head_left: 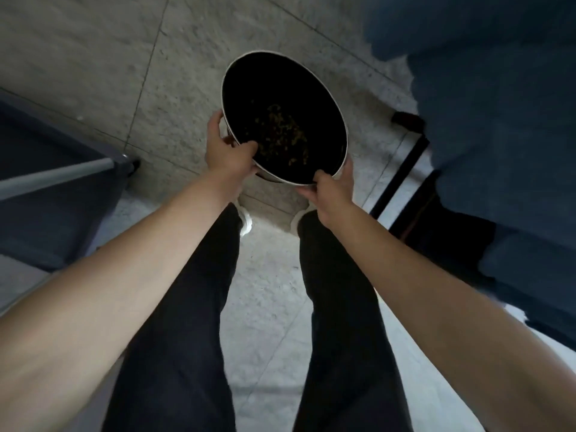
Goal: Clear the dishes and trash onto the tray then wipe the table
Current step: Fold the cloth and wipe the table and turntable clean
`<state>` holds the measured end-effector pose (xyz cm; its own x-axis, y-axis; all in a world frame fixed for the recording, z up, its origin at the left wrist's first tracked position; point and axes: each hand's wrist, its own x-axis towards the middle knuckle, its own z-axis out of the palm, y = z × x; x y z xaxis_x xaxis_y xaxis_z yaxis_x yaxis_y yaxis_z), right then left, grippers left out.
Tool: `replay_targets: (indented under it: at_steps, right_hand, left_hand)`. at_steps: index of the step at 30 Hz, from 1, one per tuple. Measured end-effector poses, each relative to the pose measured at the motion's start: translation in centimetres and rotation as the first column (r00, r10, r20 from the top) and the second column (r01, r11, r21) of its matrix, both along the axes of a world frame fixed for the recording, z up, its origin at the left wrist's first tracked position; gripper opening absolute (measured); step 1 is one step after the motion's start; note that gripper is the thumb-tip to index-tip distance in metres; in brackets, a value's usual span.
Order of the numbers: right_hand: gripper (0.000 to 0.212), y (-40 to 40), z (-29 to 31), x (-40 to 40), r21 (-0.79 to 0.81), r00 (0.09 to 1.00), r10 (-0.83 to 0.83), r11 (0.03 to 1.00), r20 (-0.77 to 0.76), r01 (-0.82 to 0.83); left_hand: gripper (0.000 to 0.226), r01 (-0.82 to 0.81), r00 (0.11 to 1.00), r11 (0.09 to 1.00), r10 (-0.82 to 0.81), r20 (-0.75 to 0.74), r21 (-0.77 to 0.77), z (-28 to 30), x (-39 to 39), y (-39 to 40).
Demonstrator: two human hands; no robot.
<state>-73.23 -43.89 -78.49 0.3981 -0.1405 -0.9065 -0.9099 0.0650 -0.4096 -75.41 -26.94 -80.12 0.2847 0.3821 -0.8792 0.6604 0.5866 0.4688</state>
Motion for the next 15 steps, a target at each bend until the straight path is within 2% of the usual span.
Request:
replay_targets:
  at_steps: [5, 10, 15]
  right_hand:
    - [0.087, -1.4, 11.3, -0.6, -0.009, 0.999, 0.033, 0.999, 0.007, -0.033]
    - [0.085, -2.8, 20.9, -1.8, 0.058, 0.999, -0.050, 0.997, 0.000, 0.050]
    - [0.079, -5.8, 26.3, -3.4, 0.106, 0.998, -0.058, 0.993, 0.028, 0.055]
  left_hand:
    - [0.079, -0.032, 0.999, 0.999, 0.033, -0.040, 0.044, 11.4, -1.3, -1.0]
    - [0.079, -0.049, 0.997, 0.995, 0.054, -0.052, 0.092, 21.1, -2.7, -2.4]
    - [0.082, -0.020, 0.999, 0.993, 0.025, -0.041, 0.118, 26.7, -3.6, -4.4]
